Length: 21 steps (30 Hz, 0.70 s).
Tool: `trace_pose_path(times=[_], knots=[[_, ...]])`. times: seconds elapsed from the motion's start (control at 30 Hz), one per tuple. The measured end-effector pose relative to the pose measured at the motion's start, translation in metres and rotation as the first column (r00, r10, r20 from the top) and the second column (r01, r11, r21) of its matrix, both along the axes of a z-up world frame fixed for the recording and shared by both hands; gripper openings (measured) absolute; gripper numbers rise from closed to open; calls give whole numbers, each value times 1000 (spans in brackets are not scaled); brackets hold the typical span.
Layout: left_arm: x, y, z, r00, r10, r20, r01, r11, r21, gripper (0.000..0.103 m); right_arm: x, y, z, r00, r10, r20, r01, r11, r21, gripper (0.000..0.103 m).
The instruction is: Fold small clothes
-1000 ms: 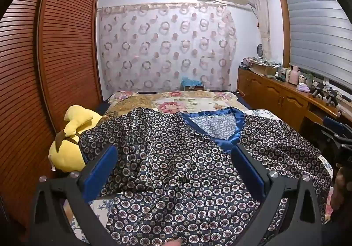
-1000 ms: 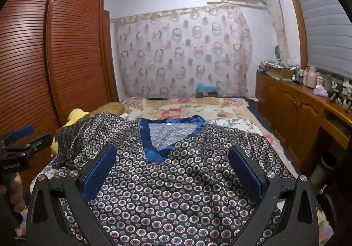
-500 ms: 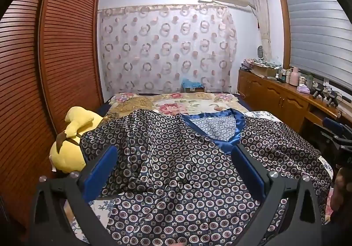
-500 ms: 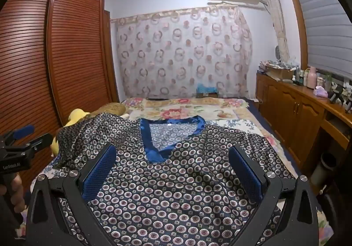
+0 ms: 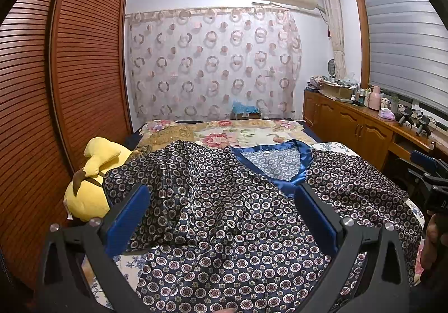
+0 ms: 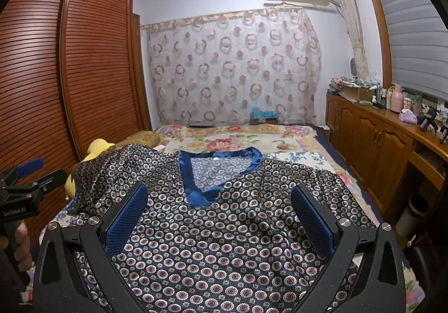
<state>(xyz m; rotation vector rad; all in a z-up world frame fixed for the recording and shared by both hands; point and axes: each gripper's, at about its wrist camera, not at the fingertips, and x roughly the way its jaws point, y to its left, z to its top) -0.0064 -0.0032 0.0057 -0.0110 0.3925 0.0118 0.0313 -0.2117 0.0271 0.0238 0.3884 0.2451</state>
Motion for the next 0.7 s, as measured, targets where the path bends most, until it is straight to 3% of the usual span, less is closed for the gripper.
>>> trace_pose_path(times=[0.7], knots=[[1, -5, 8, 1000, 2, 21, -2, 1000, 0, 103, 0, -1, 0, 1000, -1, 2, 1, 1000, 1, 103]])
